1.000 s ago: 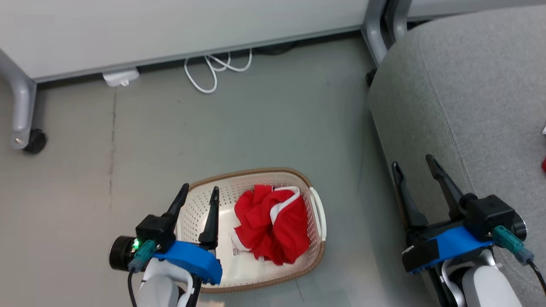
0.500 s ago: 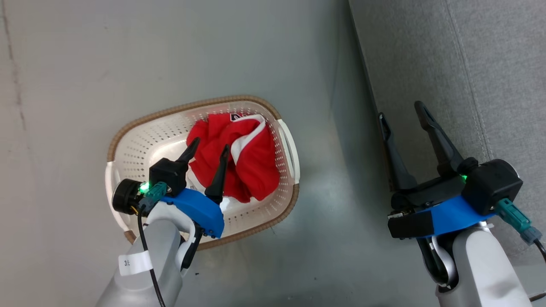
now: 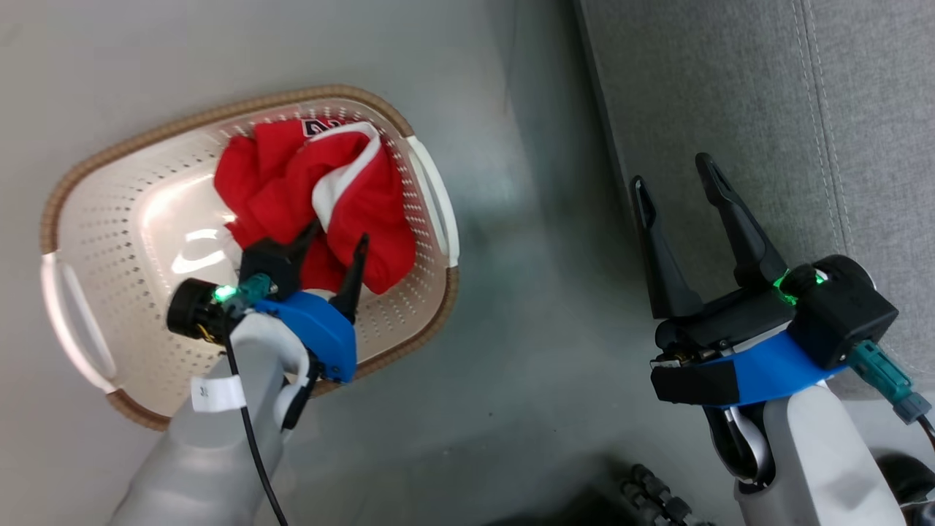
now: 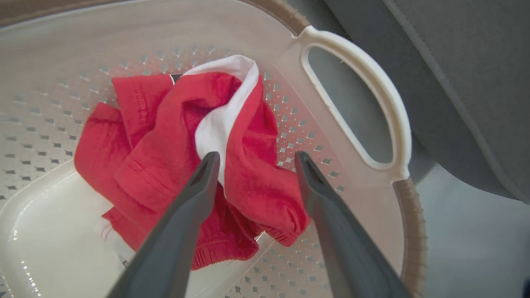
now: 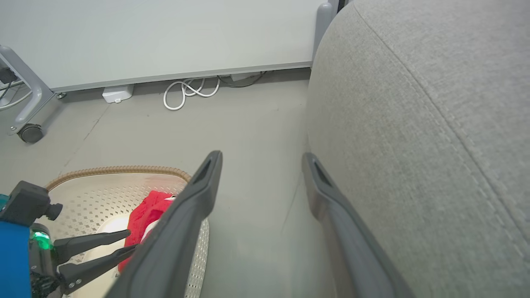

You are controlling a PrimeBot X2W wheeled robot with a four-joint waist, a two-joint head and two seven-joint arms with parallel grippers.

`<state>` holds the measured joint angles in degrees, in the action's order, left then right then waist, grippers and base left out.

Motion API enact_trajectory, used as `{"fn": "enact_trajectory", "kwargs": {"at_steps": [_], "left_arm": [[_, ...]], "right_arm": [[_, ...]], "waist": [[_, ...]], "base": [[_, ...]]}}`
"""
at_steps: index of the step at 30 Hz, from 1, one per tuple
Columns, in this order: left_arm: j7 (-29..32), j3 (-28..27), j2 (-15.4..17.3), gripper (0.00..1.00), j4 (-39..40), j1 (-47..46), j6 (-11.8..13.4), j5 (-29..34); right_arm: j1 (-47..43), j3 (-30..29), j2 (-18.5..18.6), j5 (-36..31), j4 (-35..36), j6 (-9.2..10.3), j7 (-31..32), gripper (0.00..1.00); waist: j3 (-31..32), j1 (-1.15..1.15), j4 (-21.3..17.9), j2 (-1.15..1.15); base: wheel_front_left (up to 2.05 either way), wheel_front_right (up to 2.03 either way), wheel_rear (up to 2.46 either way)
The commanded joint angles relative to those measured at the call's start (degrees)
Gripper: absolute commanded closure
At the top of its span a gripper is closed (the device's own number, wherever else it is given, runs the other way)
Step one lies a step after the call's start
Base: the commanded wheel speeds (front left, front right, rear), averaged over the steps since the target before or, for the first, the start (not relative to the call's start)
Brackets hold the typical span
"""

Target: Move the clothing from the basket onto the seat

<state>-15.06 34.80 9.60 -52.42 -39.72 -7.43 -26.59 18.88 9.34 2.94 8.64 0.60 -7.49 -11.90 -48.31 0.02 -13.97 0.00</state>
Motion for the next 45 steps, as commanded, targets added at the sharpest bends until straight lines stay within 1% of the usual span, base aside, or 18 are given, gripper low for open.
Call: {"fn": "enact_trajectory", "kwargs": {"at_steps": [1, 6, 10, 19, 21, 22, 23, 24, 37, 45], "left_arm": [[-0.17, 0.38, 0.92, 0.0, -1.04, -1.68, -0.05, -0.6], [-0.16, 0.19, 1.6, 0.0, -5.01, -4.94, -0.05, -2.1], [-0.15, 0.2, 0.57, 0.0, -7.84, -6.26, -0.05, -3.6], [-0.16, 0.91, -0.47, 0.0, -12.04, -8.04, -0.05, -6.15], [-0.02, 1.45, -0.66, 0.22, -12.46, -8.04, -0.05, -6.72], [0.05, 1.83, -0.75, 0.51, -12.52, -8.09, -0.05, -6.97], [0.03, 2.18, -0.78, 0.69, -12.53, -8.24, -0.05, -7.28], [0.03, 2.5, -0.76, 1.0, -12.44, -8.41, -0.05, -7.47], [-0.05, 6.55, 0.36, 1.0, -11.54, -8.88, -0.05, -10.95], [-0.18, 7.82, 1.09, 1.0, -10.85, -5.86, -0.05, -13.12]], "right_arm": [[0.98, 0.2, -0.09, 0.3, 0.26, -0.01, -0.51, 0.0], [1.22, 0.91, -0.09, 1.15, 0.53, -0.01, -1.46, 0.0], [1.44, 1.23, -0.09, 1.85, 0.6, -0.01, -1.92, 0.0], [1.96, 1.8, -0.09, 2.73, -0.39, -0.01, -2.6, 0.0], [2.01, 1.8, -0.1, 2.73, -0.56, -0.01, -2.78, 0.0], [2.03, 1.78, -0.1, 2.77, -0.63, -0.01, -2.75, 0.0], [2.08, 1.75, -0.1, 2.89, -0.73, -0.01, -2.83, 0.0], [2.15, 1.72, -0.1, 2.91, -0.81, -0.01, -2.89, 0.0], [2.52, 1.94, -0.1, 2.31, -1.65, -0.01, -3.12, 0.0], [3.22, 2.76, -0.09, 3.03, -3.13, -0.01, -3.23, 0.0]], "waist": [[-1.8, -0.02, -1.41, 0.0], [-3.72, -0.02, -2.48, 0.0], [-4.72, -0.02, -2.98, 0.0], [-5.75, -0.02, -3.64, 0.0], [-5.77, -0.02, -3.72, 0.0], [-5.75, -0.02, -3.75, 0.0], [-5.73, -0.02, -3.78, 0.0], [-5.71, -0.02, -3.78, 0.0], [-4.71, -0.02, -3.46, 0.0], [0.21, -0.02, -3.33, 0.0]], "base": [[0.0, 0.0, 0.0], [0.0, 0.0, 0.0], [0.0, 0.0, 0.0], [0.0, 0.0, 0.0], [0.0, 0.0, 0.0], [0.0, 0.0, 0.0], [0.0, 0.0, 0.0], [0.0, 0.0, 0.0], [0.0, 0.0, 0.0], [0.0, 0.0, 0.0]]}}
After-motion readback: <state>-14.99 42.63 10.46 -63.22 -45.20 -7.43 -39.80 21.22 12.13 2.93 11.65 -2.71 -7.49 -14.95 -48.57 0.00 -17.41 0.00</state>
